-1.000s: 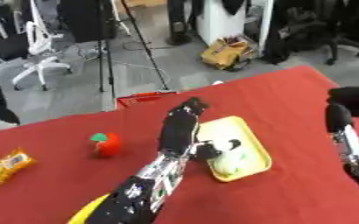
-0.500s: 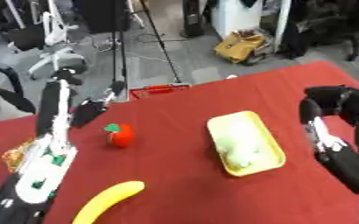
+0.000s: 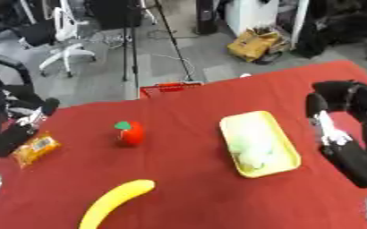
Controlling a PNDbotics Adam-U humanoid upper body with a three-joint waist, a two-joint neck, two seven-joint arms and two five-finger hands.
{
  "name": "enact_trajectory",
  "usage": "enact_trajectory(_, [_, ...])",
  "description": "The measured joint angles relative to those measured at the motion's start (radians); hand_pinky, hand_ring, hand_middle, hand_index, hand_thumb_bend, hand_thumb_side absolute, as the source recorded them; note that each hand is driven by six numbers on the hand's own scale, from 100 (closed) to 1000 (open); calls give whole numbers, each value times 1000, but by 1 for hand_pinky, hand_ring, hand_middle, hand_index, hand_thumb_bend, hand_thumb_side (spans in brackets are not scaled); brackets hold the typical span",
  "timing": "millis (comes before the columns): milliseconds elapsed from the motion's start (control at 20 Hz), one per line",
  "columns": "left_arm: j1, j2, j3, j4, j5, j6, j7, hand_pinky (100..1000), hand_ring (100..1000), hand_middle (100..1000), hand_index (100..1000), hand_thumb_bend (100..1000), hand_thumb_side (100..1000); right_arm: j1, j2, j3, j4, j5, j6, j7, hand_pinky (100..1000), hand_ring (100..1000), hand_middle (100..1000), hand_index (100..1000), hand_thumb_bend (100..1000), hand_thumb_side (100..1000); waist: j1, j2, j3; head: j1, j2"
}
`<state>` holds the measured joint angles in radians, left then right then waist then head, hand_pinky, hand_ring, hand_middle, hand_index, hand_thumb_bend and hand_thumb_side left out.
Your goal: Pick up objects on the table and place them in the box.
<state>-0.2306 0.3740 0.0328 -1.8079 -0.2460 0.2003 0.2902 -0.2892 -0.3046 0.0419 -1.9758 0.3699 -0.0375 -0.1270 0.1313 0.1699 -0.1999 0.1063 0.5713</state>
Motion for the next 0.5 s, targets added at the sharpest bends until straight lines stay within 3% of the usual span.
enact_trajectory(300, [42,-33,19,-24,24,-33,2,576,669,707,794,880,657,4,0,-5,0,3,2,-5,598,611,604,734,327,677,0,0,16,4,1])
enact_trajectory(500, [52,-55,20,-37,32,-43,5,571,665,702,792,882,649,5,0,-5,0,3,2,-5,598,611,604,734,328,676,-1,0,16,5,18])
